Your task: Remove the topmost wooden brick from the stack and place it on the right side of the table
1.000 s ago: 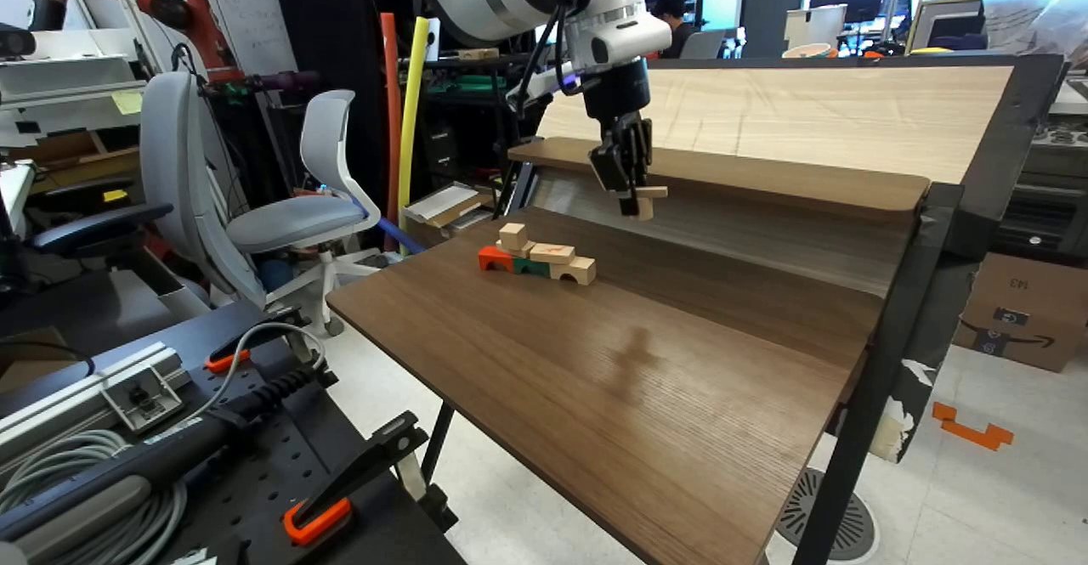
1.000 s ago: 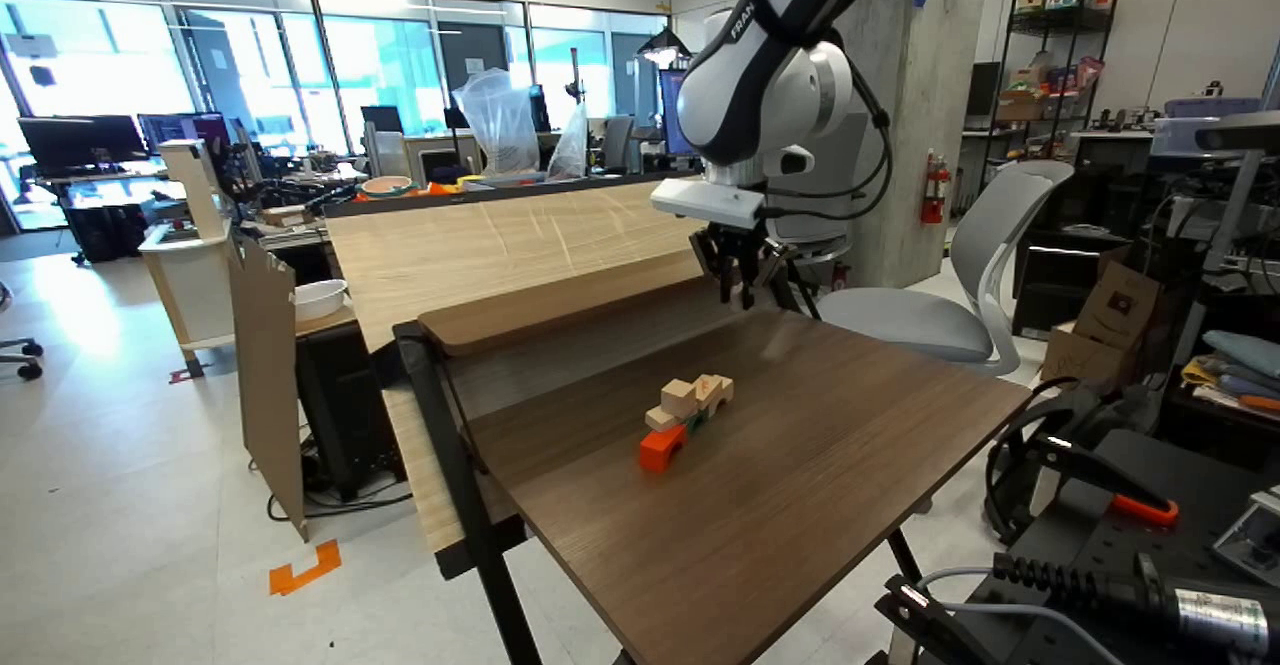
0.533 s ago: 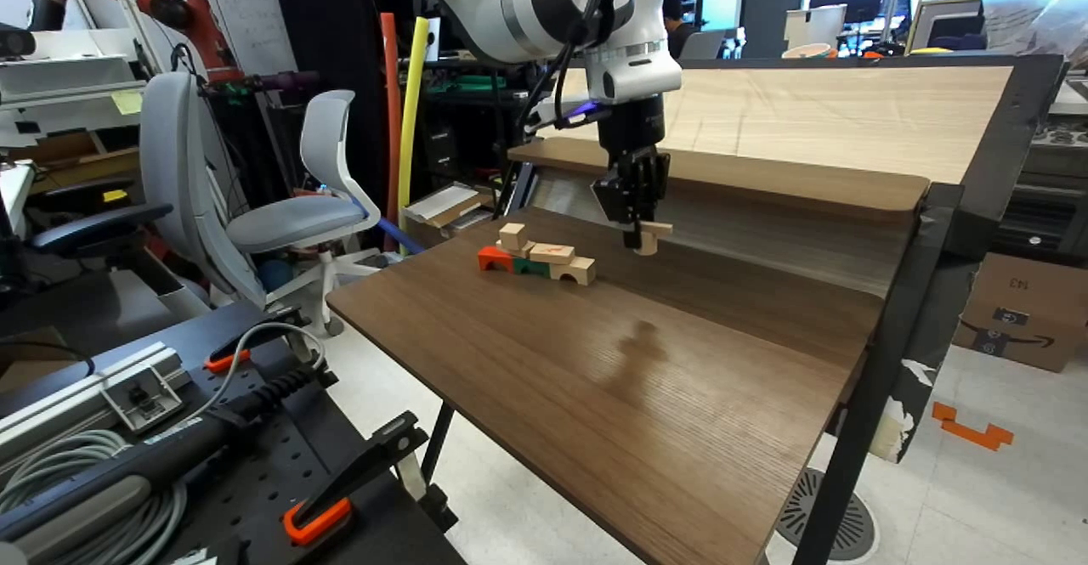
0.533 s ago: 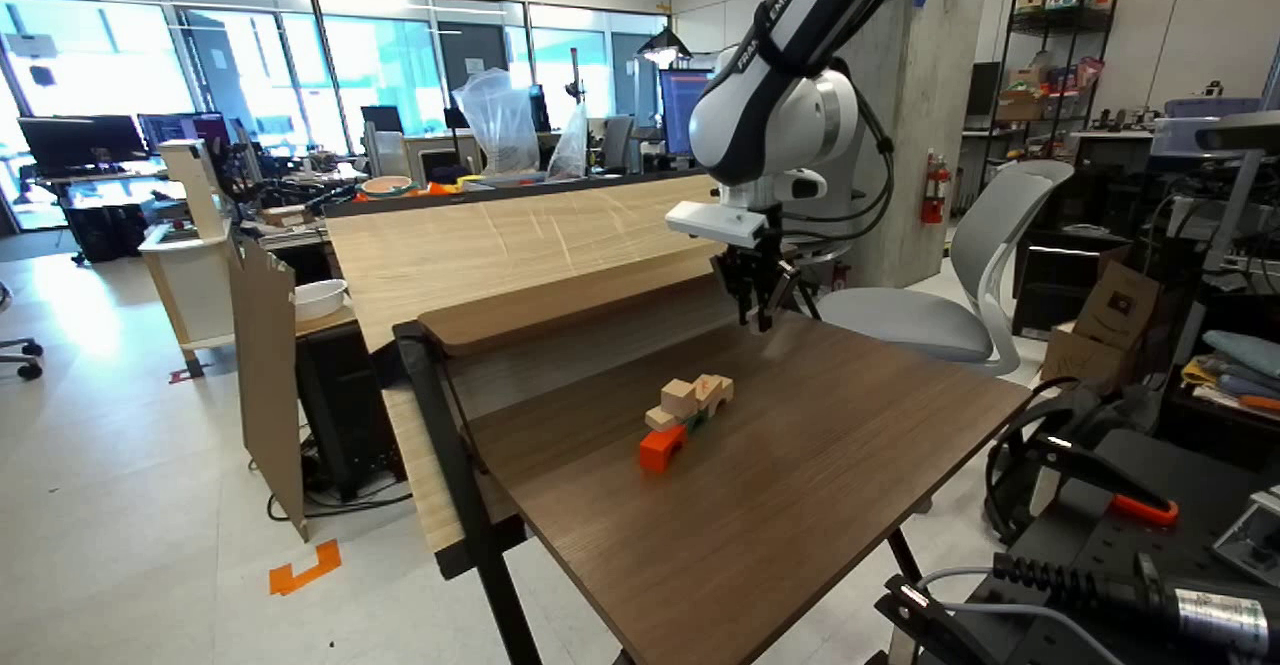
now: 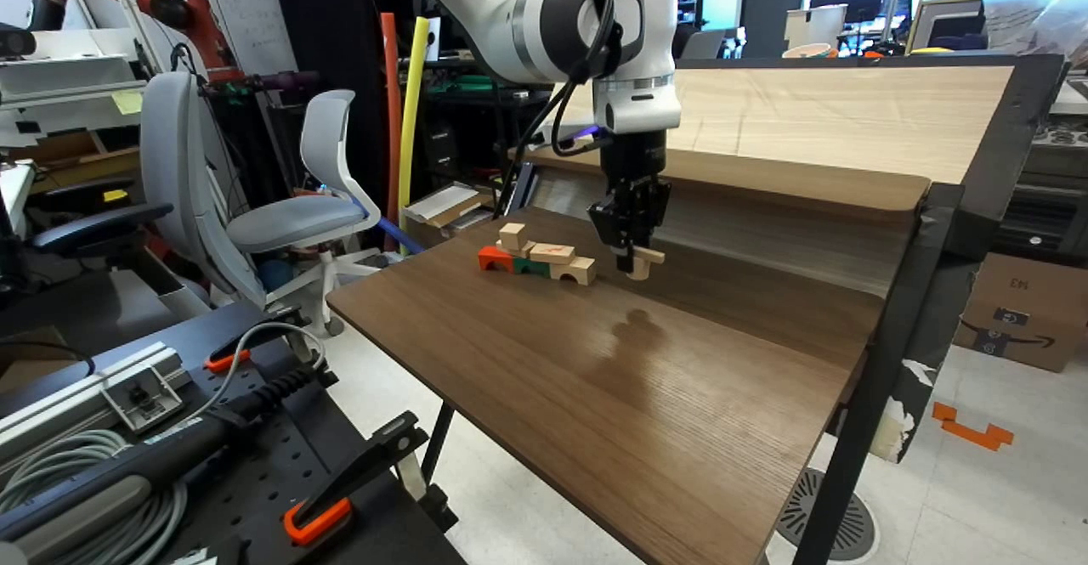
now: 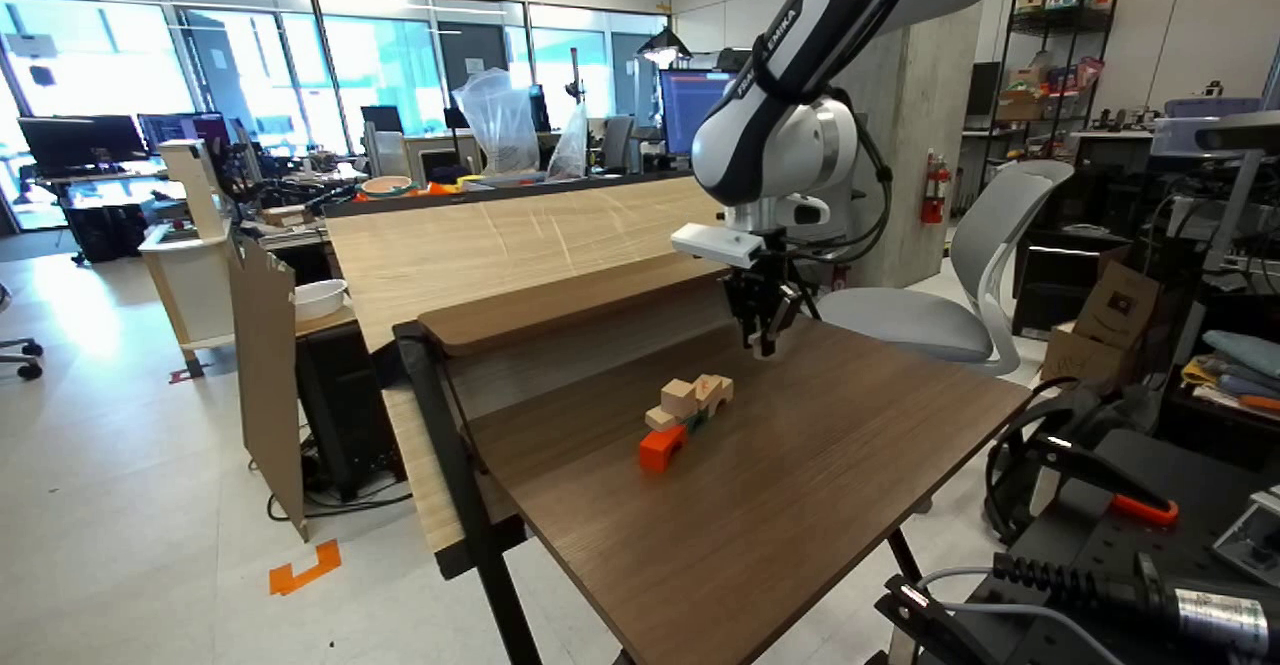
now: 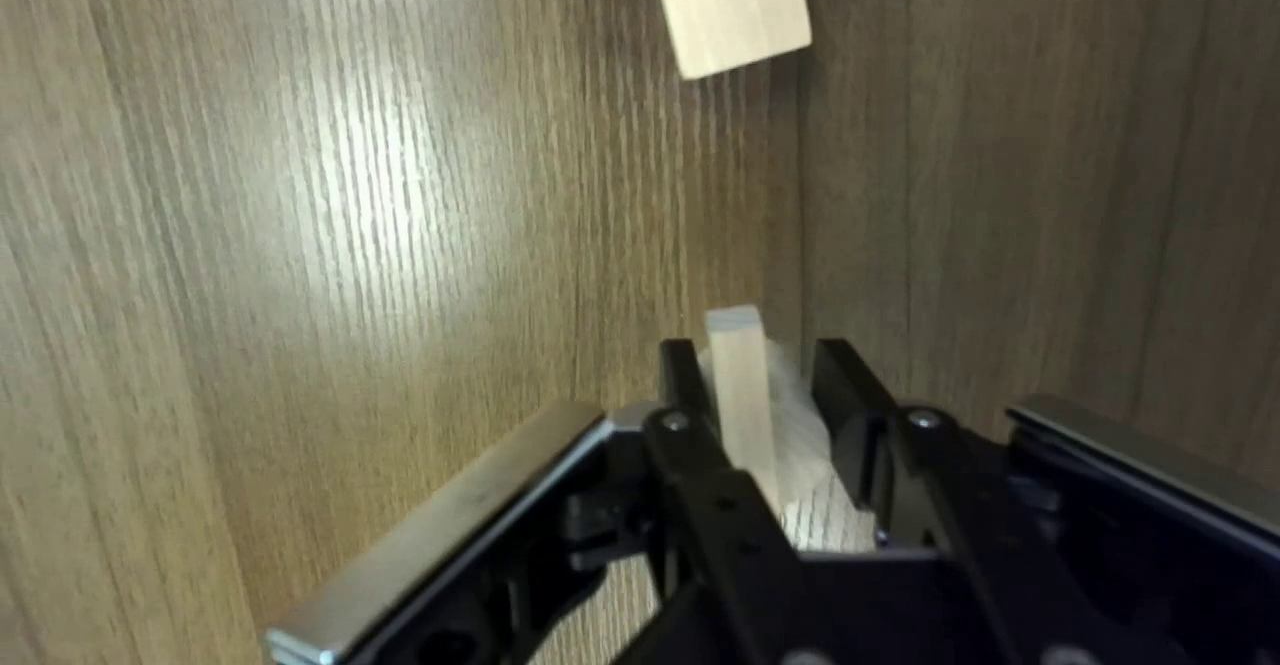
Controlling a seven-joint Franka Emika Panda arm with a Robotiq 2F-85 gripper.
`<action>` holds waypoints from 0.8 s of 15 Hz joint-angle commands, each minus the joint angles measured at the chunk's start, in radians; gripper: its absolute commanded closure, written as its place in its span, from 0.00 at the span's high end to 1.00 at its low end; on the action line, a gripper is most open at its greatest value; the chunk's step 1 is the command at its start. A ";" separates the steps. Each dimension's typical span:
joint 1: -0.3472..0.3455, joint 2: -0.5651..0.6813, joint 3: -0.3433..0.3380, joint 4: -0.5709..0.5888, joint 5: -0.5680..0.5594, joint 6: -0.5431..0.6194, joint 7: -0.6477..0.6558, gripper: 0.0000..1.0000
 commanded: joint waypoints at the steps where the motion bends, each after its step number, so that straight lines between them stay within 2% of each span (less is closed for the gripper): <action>1: -0.019 0.053 0.013 0.068 0.022 -0.039 0.022 0.08; 10: -0.027 0.123 -0.019 0.134 -0.005 -0.022 0.025 0.08; 11: -0.022 0.127 -0.027 0.135 -0.016 -0.013 0.024 0.55; 12: -0.018 0.131 -0.035 0.136 -0.026 -0.009 0.024 0.58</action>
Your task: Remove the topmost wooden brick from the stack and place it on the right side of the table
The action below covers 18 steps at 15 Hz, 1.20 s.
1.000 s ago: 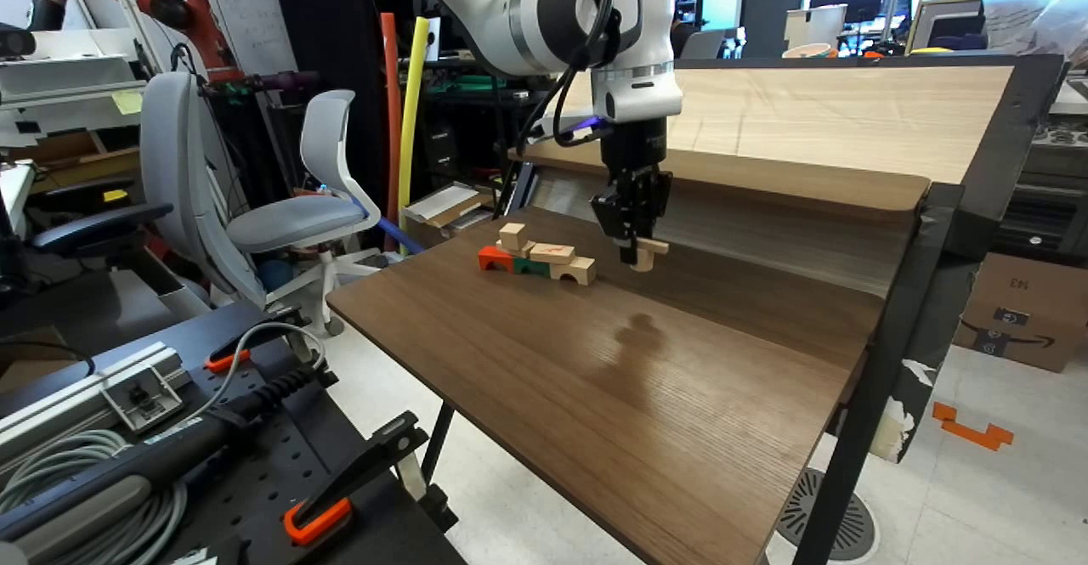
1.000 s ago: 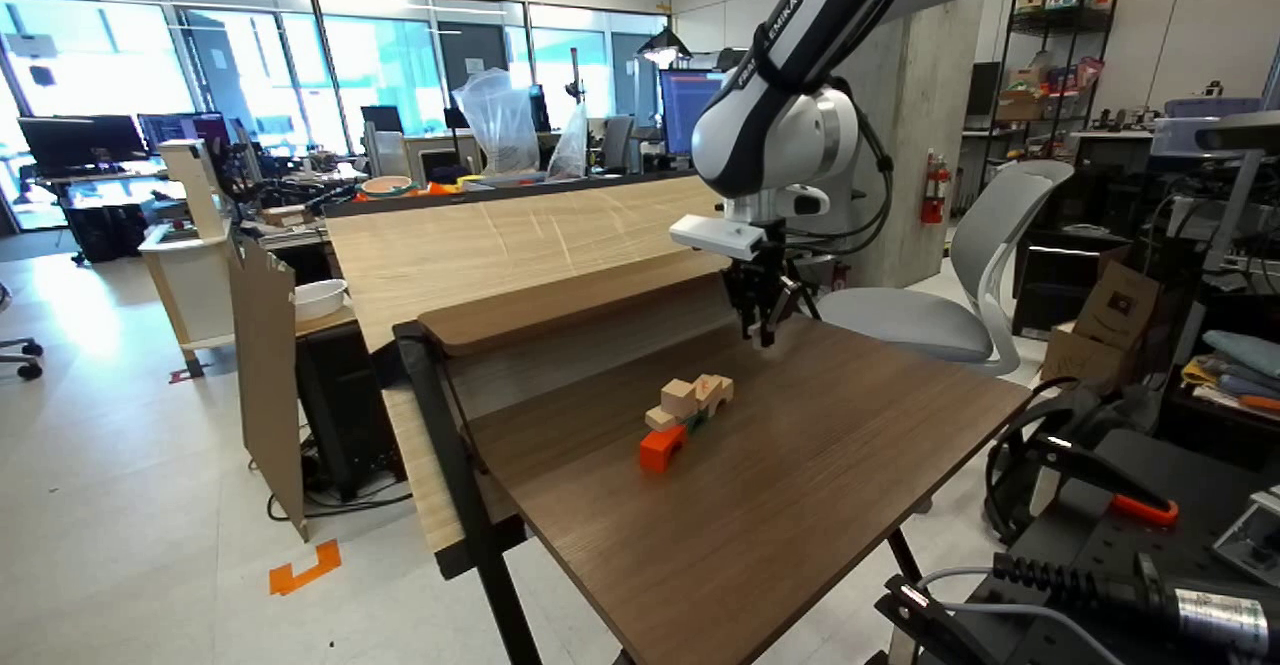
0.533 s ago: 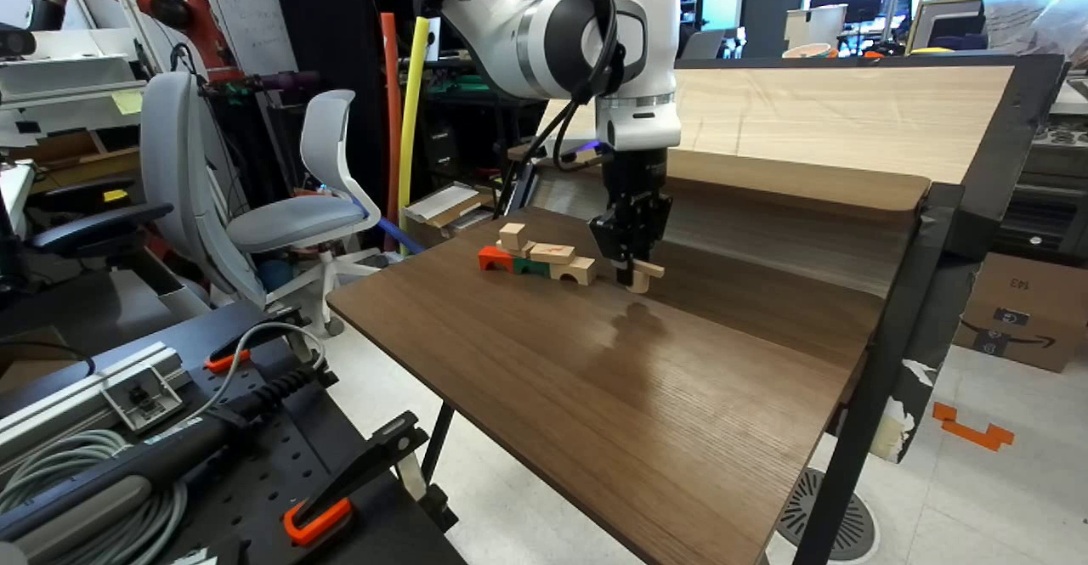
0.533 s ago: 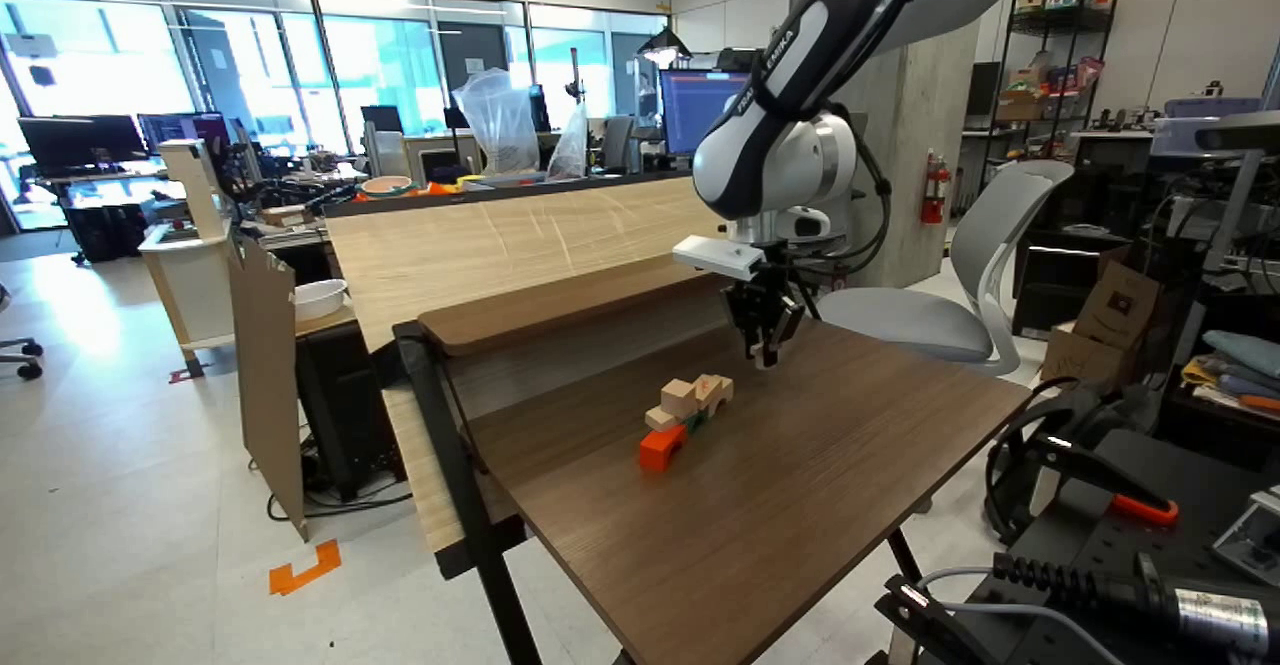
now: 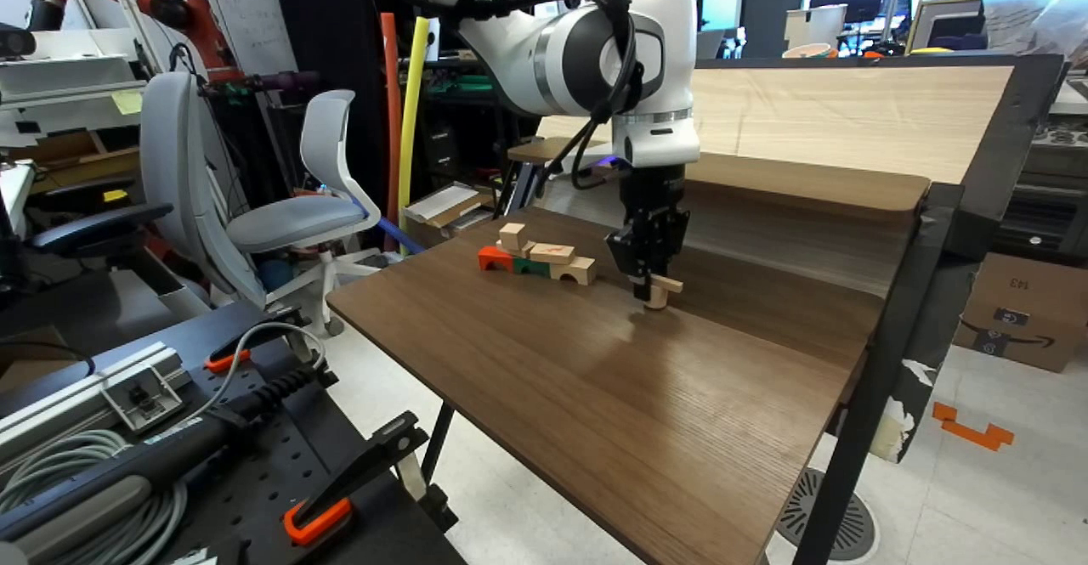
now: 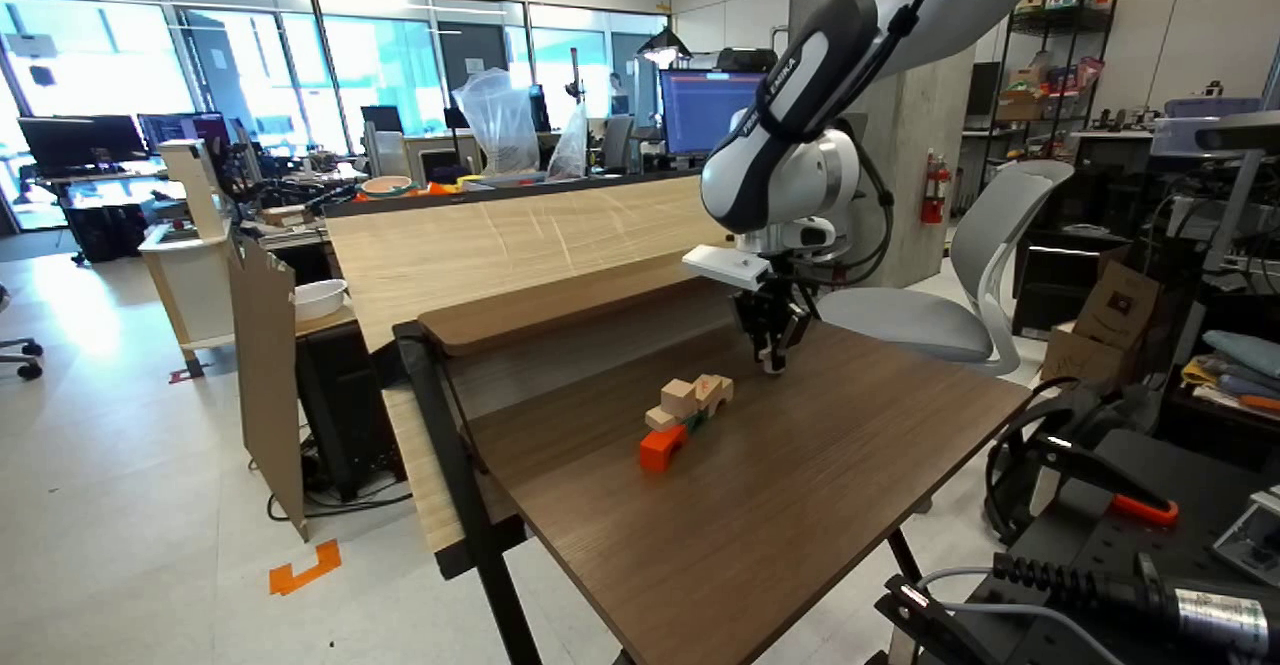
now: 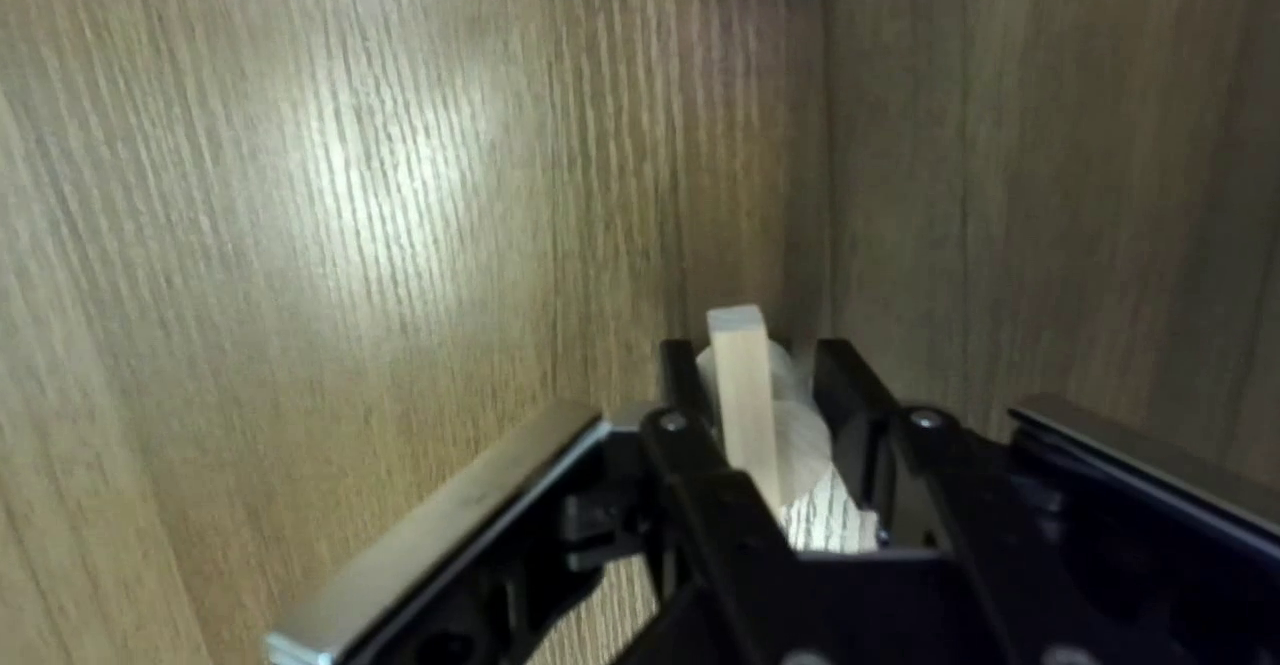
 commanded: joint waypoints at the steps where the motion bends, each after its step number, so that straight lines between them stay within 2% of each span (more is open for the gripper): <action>1: 0.010 0.041 -0.028 0.055 -0.037 0.001 0.013 0.66; 5: 0.031 0.022 -0.051 0.043 -0.084 0.023 0.014 0.95; 6: 0.033 0.008 -0.049 0.038 -0.089 0.024 0.010 0.99; 12: 0.045 -0.144 -0.030 -0.047 -0.138 0.007 -0.080 1.00; 16: 0.015 -0.309 0.017 -0.168 -0.111 0.024 -0.225 1.00; 17: 0.034 -0.192 -0.019 -0.045 -0.124 0.008 -0.149 1.00; 18: 0.031 -0.229 -0.011 -0.072 -0.122 0.007 -0.176 1.00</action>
